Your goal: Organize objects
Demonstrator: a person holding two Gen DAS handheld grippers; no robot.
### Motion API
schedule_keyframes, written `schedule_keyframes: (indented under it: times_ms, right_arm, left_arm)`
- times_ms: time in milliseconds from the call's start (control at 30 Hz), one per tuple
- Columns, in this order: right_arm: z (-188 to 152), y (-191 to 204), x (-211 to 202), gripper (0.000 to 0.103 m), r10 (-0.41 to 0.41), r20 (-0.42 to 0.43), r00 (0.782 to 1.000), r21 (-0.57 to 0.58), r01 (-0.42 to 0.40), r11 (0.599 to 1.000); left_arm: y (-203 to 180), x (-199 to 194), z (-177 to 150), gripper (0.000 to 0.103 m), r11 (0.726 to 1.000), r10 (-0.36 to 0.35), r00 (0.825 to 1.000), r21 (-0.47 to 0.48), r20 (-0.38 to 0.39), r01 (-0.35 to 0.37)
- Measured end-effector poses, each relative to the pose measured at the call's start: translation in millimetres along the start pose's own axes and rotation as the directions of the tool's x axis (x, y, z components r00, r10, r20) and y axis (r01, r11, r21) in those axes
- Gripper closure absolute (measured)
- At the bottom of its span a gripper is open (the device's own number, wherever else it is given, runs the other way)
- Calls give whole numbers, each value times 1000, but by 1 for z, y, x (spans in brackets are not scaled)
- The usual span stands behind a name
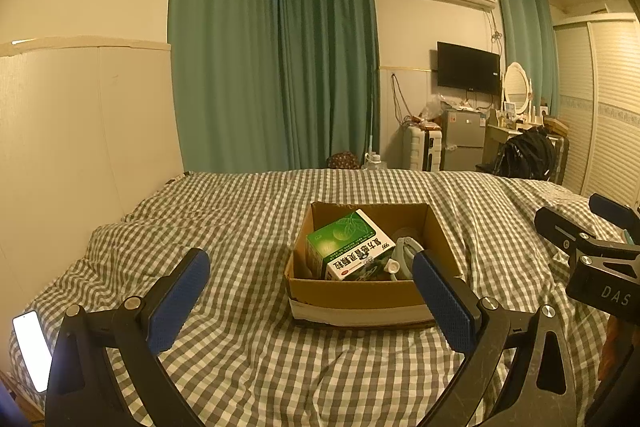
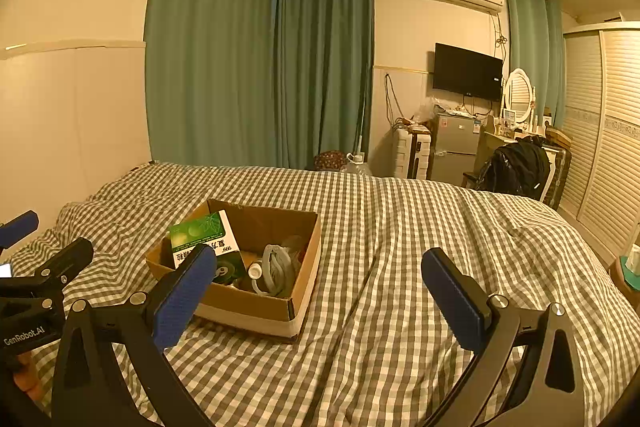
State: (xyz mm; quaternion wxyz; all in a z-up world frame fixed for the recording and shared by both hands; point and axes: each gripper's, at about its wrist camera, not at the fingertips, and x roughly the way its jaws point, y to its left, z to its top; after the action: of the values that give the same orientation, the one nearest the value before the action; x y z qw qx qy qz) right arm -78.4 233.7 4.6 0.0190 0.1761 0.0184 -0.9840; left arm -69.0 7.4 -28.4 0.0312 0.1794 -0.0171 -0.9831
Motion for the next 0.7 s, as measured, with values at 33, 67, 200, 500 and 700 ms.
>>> schedule_keyframes:
  times_ms: [33, 67, 200, 500, 700]
  right_arm:
    - [0, 0, 0, 0, 0, 0, 1000, 0, 0, 1000]
    - [0, 0, 0, 0, 0, 1, 1000, 1, 0, 1000]
    - [0, 0, 0, 0, 0, -1, 1000, 1, 0, 1000]
    - [-1, 2, 1, 0, 0, -2, 1000, 0, 0, 1000]
    - [-2, 2, -2, 0, 4, 12, 1000, 1, -4, 1000]
  left_arm:
    - [0, 0, 0, 0, 1000, 1, 1000, 1, 0, -1]
    - [0, 0, -1, 0, 1000, 0, 1000, 1, 0, 0]
    - [0, 0, -1, 0, 1000, -1, 1000, 1, -3, 1]
    - [0, 1, -3, 0, 1000, 4, 1000, 3, -12, -4]
    - [0, 1, -4, 0, 1000, -2, 1000, 2, -17, 2]
